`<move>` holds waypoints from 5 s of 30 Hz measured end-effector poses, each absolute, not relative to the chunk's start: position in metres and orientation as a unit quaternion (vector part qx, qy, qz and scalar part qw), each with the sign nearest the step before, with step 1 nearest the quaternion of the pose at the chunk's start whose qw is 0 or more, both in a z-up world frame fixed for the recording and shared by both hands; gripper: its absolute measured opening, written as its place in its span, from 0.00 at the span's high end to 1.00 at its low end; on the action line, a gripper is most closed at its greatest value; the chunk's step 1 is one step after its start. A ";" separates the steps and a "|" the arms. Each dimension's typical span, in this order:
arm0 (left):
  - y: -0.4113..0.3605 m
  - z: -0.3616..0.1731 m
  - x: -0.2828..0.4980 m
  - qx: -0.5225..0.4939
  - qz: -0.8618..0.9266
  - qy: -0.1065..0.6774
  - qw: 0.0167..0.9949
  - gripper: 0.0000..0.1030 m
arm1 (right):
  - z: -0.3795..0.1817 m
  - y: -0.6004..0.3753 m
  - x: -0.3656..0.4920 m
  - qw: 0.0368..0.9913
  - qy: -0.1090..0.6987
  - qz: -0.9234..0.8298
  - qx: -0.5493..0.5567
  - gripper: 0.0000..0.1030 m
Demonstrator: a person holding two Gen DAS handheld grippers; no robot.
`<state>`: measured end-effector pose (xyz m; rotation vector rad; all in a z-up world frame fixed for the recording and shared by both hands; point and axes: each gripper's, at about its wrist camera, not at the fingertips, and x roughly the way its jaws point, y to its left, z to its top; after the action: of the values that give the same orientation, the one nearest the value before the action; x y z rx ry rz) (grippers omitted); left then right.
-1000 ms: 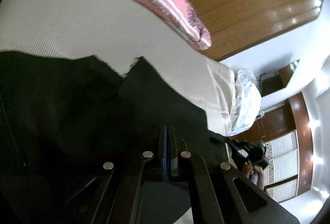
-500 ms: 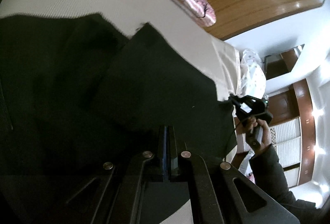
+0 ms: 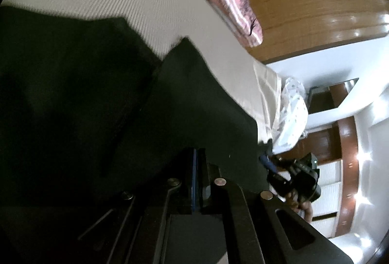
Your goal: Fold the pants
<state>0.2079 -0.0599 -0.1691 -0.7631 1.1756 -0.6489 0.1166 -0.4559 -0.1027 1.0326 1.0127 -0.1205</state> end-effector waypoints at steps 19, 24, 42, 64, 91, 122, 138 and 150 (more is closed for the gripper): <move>-0.039 -0.161 0.185 -0.319 -0.303 0.524 0.730 1.00 | -0.102 -0.416 0.170 0.745 0.466 -0.003 0.478 0.80; -0.019 -0.173 0.178 -0.336 -0.271 0.528 0.731 1.00 | -0.075 -0.390 0.147 0.761 0.469 0.021 0.447 0.79; 0.060 -0.177 0.135 -0.314 -0.218 0.528 0.759 0.97 | -0.057 -0.141 0.144 0.829 0.538 0.136 0.063 0.74; 0.061 -0.156 0.103 -0.193 -0.212 0.502 0.816 0.90 | -0.041 -0.117 0.153 0.872 0.477 0.105 -0.008 0.98; 0.039 -0.160 0.104 -0.124 -0.207 0.517 0.821 0.89 | -0.019 -0.450 -0.010 0.827 0.408 -0.337 0.191 0.98; 0.029 -0.155 0.105 -0.078 -0.184 0.498 0.844 0.78 | -0.007 -0.378 0.093 0.861 0.474 -0.087 0.161 0.74; 0.054 -0.160 0.106 -0.144 -0.238 0.495 0.823 0.78 | -0.093 -0.086 0.296 0.743 0.612 0.266 0.037 0.63; 0.066 -0.162 0.104 -0.172 -0.253 0.495 0.814 0.78 | -0.101 -0.084 0.306 0.766 0.592 0.247 0.047 0.93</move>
<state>0.1043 0.0662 -0.1621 -0.3672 1.0556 -0.5390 0.3062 -0.0836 -0.1011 0.1024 1.2853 0.5371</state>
